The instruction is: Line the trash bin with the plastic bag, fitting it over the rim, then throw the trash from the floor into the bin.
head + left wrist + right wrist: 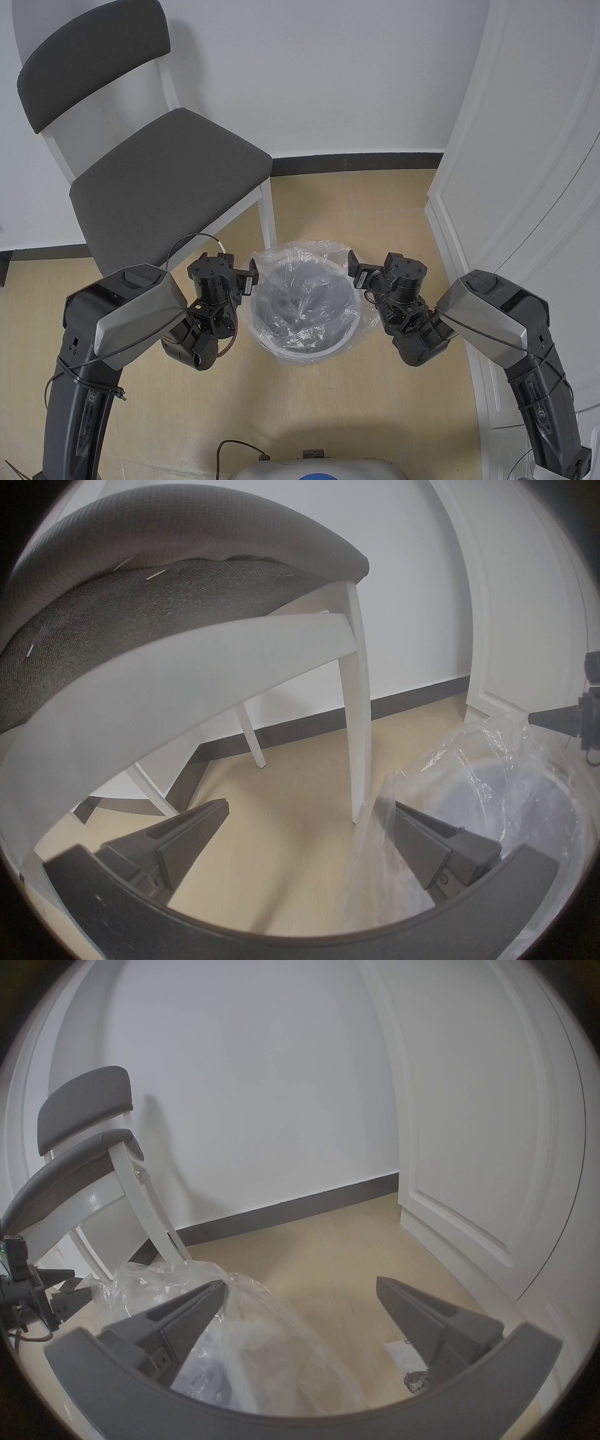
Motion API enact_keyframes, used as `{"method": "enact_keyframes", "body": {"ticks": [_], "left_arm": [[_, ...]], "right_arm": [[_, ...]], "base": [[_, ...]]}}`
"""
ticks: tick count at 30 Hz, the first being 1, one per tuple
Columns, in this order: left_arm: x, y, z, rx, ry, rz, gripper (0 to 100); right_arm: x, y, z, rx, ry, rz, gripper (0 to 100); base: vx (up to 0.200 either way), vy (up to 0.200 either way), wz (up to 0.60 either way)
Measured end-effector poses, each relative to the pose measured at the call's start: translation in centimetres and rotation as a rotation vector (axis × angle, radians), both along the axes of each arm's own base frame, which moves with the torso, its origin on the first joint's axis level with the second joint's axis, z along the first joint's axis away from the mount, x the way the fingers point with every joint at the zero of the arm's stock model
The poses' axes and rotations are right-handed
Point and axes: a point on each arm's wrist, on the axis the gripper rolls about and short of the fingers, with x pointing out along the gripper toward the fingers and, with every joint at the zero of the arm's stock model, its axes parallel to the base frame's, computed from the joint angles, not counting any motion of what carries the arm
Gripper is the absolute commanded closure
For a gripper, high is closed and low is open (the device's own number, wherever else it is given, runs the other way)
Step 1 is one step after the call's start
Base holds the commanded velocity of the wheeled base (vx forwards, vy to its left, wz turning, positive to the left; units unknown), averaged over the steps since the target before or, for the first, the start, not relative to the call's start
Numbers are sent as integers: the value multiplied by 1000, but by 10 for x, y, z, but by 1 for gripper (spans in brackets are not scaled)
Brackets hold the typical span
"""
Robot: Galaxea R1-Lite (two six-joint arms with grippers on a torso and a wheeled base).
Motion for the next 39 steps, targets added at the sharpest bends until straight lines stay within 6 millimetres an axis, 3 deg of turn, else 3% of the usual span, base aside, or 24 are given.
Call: {"method": "enact_keyframes", "body": {"ticks": [15,24,39], "left_arm": [[14,2,-15,-3,-10,26,0],[18,6,-21,2,0,40,0],[19,14,-33,34,64,86,0]], "right_arm": [[13,0,-13,11,-22,-13,0],[28,-21,-19,3,8,-56,0],[28,-20,-37,3,42,-46,0]], "base": [[0,0,0],[0,0,0],[0,0,0]]}}
